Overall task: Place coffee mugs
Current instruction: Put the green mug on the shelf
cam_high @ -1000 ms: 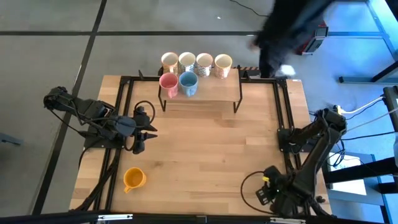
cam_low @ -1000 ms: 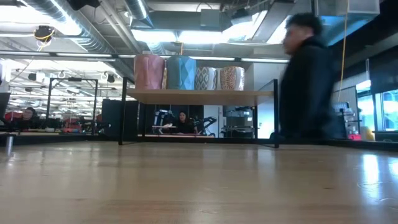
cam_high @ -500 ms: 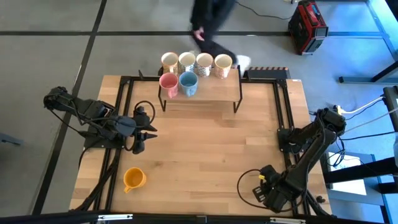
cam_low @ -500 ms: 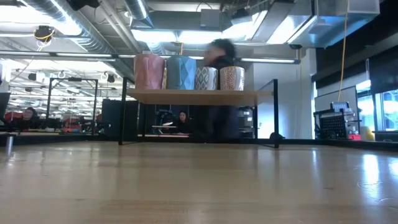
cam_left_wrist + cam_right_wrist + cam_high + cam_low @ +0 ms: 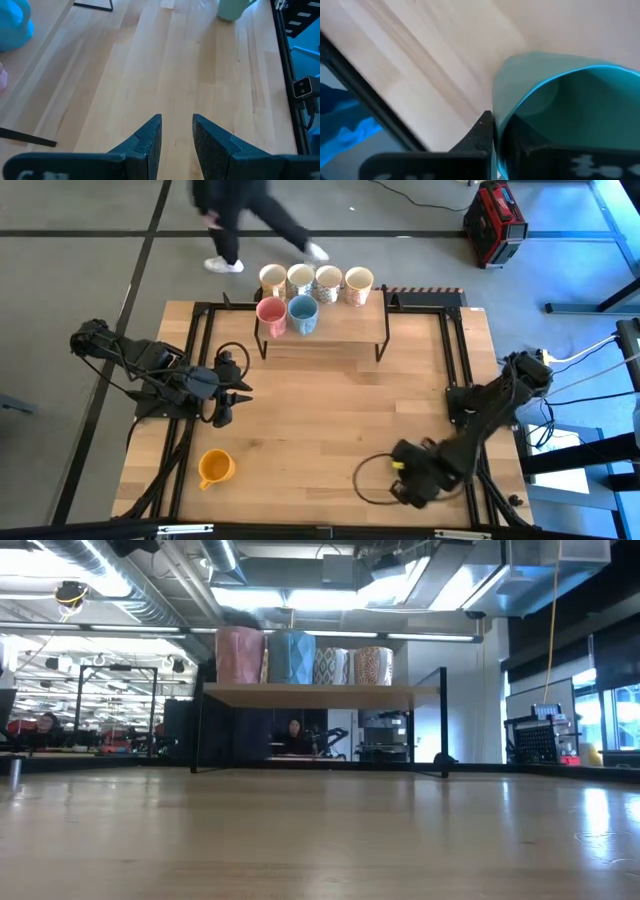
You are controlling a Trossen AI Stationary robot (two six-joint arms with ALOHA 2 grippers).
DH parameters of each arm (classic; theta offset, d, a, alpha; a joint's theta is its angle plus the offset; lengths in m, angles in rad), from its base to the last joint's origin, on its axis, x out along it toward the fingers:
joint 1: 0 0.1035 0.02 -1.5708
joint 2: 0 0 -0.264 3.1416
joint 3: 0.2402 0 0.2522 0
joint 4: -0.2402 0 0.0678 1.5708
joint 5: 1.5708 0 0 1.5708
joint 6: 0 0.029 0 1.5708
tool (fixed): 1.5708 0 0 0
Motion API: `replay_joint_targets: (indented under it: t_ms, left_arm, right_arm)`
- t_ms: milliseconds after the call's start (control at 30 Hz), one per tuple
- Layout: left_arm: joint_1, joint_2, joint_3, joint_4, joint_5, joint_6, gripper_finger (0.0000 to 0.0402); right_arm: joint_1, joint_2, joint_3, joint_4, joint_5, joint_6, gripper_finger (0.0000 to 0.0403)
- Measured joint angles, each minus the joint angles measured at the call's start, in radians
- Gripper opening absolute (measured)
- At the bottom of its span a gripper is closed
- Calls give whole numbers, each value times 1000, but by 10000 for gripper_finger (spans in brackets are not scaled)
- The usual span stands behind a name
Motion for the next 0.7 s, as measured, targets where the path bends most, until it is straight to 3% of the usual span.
replay_joint_targets:
  t_ms: [367,700]
  left_arm:
    - [0,0,0,-8,0,-1,103]
    - [0,0,0,-13,-3,-28,103]
  right_arm:
    - [-333,20,25,65,20,-698,5]
    - [-546,69,26,107,-29,-808,4]
